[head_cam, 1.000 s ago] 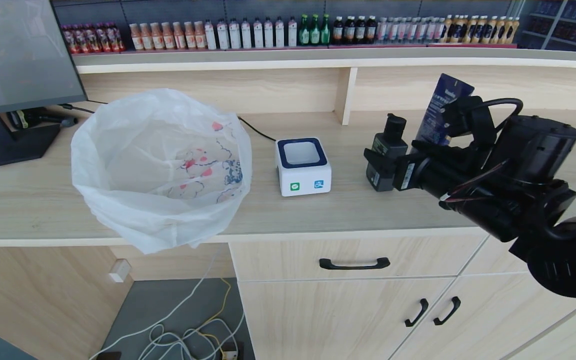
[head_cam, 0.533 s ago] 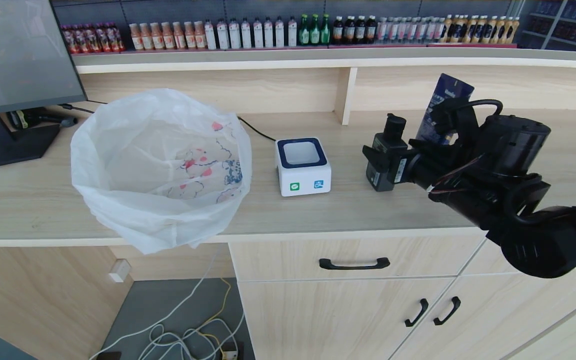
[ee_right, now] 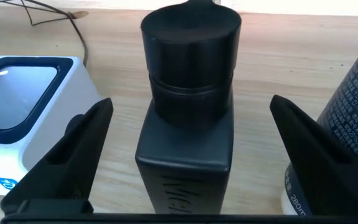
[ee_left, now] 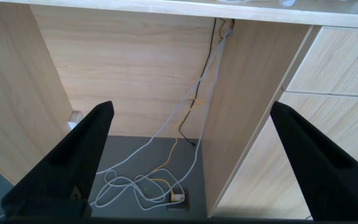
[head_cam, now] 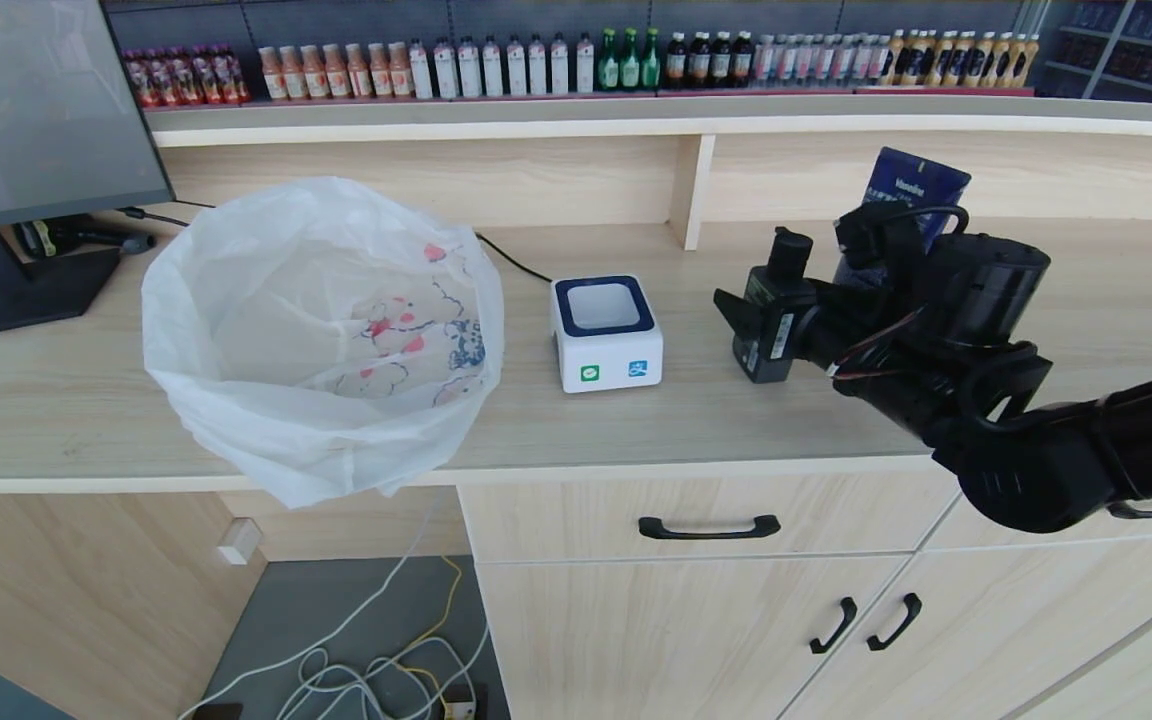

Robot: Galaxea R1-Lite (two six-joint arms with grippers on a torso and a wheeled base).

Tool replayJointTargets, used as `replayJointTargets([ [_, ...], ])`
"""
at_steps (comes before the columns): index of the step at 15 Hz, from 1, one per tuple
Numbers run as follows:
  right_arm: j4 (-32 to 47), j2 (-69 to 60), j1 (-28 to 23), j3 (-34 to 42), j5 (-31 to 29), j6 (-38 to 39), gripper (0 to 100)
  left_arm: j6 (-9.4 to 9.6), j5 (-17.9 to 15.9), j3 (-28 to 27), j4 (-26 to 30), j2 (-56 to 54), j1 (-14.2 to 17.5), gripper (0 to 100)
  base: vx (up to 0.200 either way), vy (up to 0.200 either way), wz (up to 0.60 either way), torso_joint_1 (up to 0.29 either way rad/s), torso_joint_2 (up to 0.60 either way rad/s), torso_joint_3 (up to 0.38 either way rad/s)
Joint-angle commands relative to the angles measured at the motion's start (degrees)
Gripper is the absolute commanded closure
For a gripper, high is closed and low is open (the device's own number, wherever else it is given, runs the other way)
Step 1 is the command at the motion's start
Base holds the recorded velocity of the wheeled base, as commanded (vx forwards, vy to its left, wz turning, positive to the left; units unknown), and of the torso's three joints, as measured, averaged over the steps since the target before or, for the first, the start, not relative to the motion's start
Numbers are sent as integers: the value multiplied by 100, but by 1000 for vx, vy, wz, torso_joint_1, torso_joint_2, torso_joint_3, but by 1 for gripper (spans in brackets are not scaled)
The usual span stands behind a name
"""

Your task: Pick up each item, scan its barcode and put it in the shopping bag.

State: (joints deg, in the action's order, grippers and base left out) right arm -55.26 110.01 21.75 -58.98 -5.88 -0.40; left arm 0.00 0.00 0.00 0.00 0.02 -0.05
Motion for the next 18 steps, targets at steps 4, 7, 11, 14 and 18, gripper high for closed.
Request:
replayJointTargets([
  [4,-11,109,14,9,-1,23,0,0,0,0,0,-2,5,0,0,0,0,0,0,0],
  [7,-11,188,14,-8,-10,23,0,0,0,0,0,-2,5,0,0,0,0,0,0,0],
  [11,-20,205,14,-26,-10,23,0,0,0,0,0,-2,5,0,0,0,0,0,0,0],
  [14,-29,214,14,-26,-1,31,100,0,0,0,0,-2,-4,0,0,0,0,0,0,0],
  [18,-29,205,14,-8,-1,119,100,0,0,0,0,-2,-4,0,0,0,0,0,0,0],
])
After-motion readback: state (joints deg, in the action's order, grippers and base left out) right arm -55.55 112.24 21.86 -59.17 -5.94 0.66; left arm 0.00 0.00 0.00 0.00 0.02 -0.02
